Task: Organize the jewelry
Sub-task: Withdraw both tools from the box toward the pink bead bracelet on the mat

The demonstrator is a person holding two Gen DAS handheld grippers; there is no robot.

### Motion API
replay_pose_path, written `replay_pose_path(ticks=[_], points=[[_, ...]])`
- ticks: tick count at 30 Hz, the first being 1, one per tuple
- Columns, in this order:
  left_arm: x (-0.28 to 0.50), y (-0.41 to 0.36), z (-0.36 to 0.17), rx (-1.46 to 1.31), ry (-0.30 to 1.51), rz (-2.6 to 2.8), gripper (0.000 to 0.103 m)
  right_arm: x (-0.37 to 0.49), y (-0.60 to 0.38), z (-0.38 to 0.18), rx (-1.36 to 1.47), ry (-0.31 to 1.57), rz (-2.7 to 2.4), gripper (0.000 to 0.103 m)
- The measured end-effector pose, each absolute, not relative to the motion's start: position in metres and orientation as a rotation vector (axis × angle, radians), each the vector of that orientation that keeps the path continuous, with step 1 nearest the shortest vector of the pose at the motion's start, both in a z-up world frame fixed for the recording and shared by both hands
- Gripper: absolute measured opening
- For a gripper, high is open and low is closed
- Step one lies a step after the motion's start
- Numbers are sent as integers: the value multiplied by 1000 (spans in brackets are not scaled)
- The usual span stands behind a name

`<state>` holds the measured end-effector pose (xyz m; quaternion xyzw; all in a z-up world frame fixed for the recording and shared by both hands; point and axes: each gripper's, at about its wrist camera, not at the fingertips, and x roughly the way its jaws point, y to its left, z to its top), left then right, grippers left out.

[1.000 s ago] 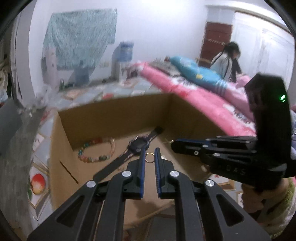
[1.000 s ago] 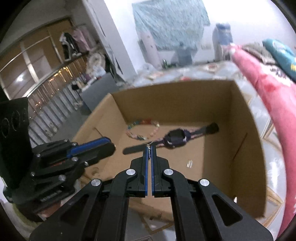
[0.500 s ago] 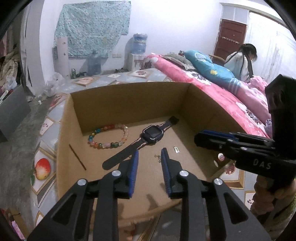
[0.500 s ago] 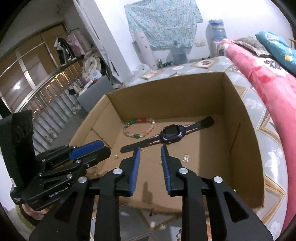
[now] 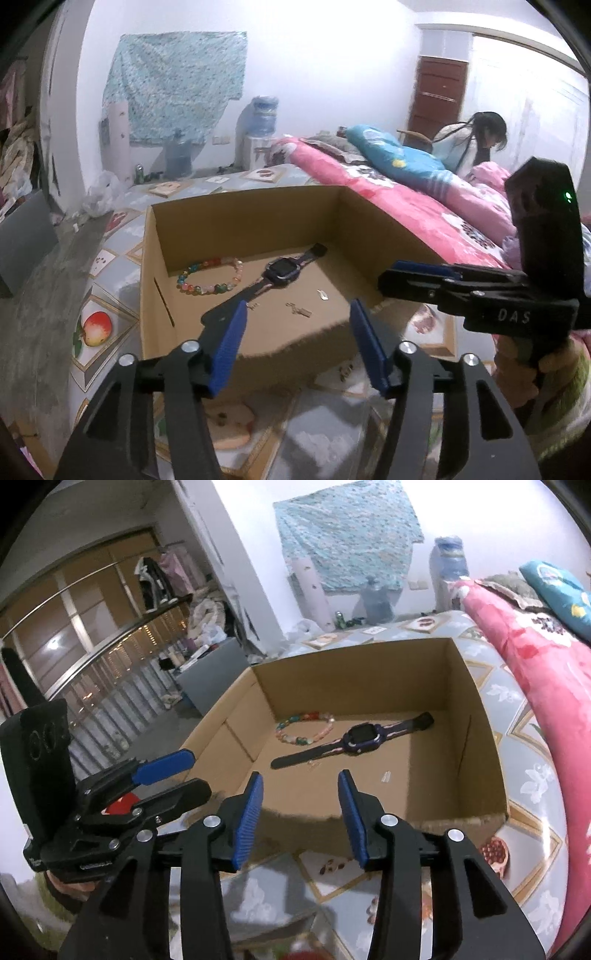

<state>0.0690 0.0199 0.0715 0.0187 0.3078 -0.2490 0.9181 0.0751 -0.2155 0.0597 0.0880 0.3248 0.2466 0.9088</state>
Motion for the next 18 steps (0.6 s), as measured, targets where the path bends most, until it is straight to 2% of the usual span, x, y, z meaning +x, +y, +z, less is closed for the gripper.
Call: replay_pose_path(ticks=[6,18], points=[[45,14,59,50,665,-594,70,46,-231,49,169,685,538,43],[43,-10,21,124,732,-550,70,34,-248,-9,241,874,481,43]])
